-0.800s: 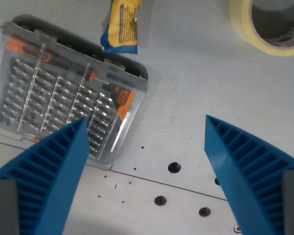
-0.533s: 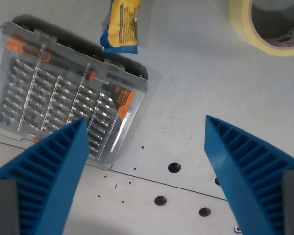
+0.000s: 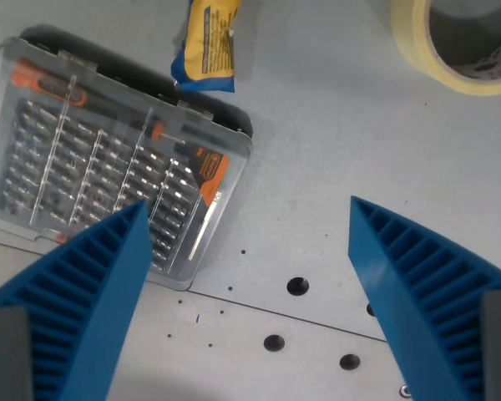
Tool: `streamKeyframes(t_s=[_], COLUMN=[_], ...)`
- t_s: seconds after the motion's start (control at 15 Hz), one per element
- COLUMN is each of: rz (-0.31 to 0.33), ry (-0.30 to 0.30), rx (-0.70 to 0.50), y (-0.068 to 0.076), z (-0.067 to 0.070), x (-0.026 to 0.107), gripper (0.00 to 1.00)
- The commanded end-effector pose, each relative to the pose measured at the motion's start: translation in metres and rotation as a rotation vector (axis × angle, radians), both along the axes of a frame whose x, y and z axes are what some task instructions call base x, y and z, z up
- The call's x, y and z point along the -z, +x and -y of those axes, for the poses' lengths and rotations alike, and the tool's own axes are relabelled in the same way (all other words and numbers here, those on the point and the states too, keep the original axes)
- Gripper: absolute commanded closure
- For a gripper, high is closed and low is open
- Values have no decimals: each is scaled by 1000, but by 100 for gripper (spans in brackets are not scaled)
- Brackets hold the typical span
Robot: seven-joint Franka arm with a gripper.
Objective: Move above the blue bag
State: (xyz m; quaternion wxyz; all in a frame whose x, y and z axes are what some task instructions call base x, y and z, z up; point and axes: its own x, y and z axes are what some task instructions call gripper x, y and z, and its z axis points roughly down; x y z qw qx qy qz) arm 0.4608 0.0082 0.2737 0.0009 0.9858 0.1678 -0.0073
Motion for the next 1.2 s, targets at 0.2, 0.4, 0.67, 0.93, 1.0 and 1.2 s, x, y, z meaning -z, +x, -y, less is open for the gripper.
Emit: streamKeyframes(t_s=[0.2,0.4,0.67,0.93,1.0,1.2], rz=[14,8,-5,3,9,19], ry=[-12,-20,-32,-45,-48,-61], rx=[53,80,114,142,150,170], y=[10,19,31,43,45,53], z=[-5,-9,-14,-19,-21,-25], x=[9,18,32,46,50,62], gripper=[0,0,0,0,0,0])
